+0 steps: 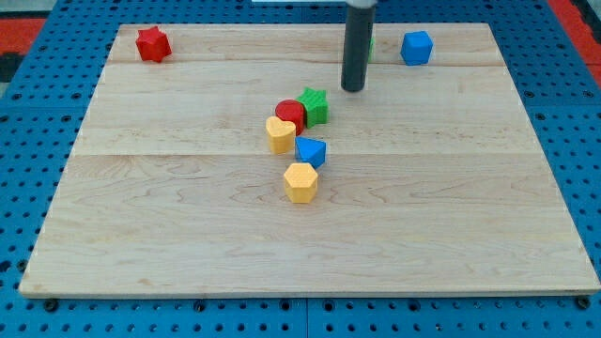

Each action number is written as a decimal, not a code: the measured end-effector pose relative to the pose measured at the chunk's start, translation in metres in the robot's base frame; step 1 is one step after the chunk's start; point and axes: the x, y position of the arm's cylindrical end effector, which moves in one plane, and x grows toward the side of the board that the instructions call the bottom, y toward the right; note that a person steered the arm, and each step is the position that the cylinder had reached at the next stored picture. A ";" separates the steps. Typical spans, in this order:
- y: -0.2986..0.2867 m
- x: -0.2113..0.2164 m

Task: Separate green star and the red circle

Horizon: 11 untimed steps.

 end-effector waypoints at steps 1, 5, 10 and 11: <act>-0.003 0.038; -0.072 0.036; -0.072 -0.030; -0.067 -0.039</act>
